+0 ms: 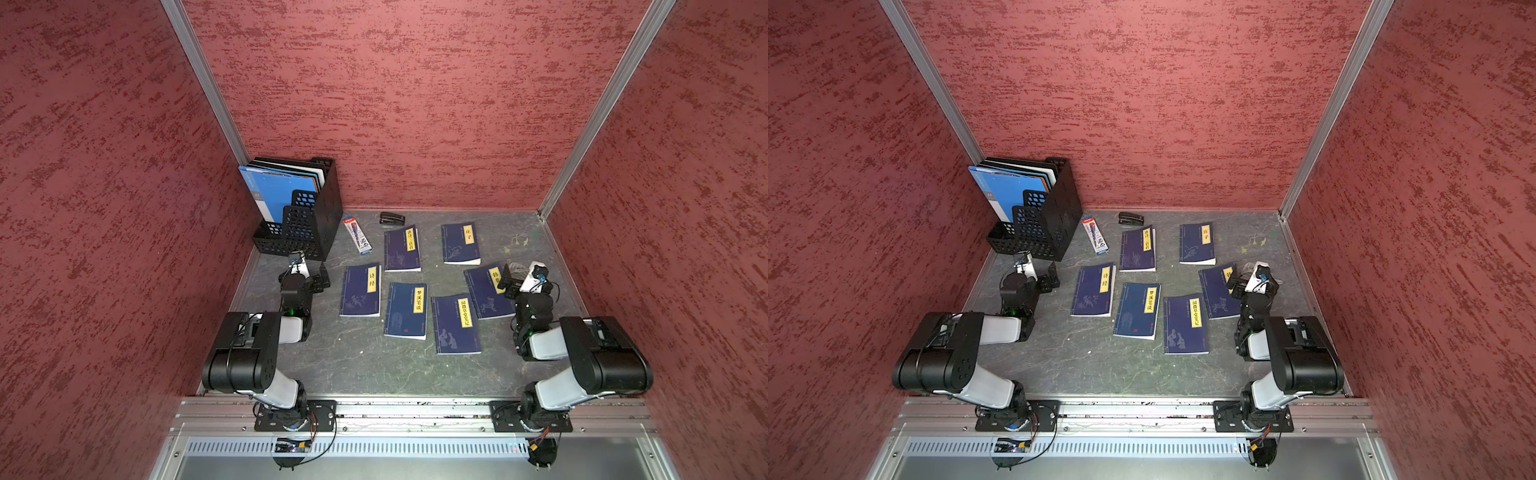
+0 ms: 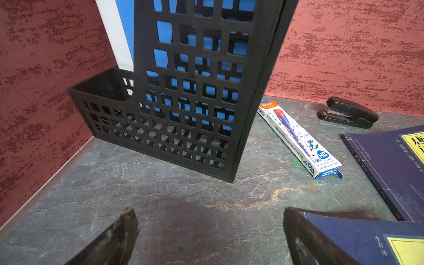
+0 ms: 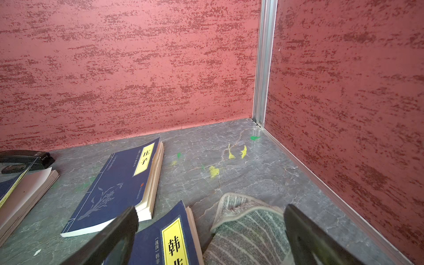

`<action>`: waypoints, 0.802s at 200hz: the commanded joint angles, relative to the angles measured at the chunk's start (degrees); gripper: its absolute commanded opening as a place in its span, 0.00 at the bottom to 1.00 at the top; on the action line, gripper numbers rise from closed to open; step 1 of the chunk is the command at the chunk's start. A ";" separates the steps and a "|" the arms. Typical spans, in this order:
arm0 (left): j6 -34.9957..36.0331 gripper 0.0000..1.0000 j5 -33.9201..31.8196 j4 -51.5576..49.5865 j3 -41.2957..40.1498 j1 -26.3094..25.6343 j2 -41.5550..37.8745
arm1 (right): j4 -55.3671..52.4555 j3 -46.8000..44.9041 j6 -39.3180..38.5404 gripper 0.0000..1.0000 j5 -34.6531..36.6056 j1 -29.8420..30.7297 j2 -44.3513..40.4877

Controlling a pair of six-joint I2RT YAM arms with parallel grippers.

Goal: Wipe the cover of the book
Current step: Pick up the cleaning item at the center of the board.

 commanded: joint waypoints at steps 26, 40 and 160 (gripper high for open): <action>-0.55 1.00 -0.32 1.73 -0.65 -0.21 0.01 | 2.20 0.00 0.56 0.99 1.21 -0.23 -0.12; -0.61 1.00 -0.34 1.79 -0.64 -0.21 -0.04 | -1.70 0.90 1.49 0.99 2.20 -0.21 -2.15; 4.04 1.00 -5.32 -23.67 10.12 -6.88 -9.59 | -4.07 2.42 0.47 0.99 0.60 -0.19 -2.27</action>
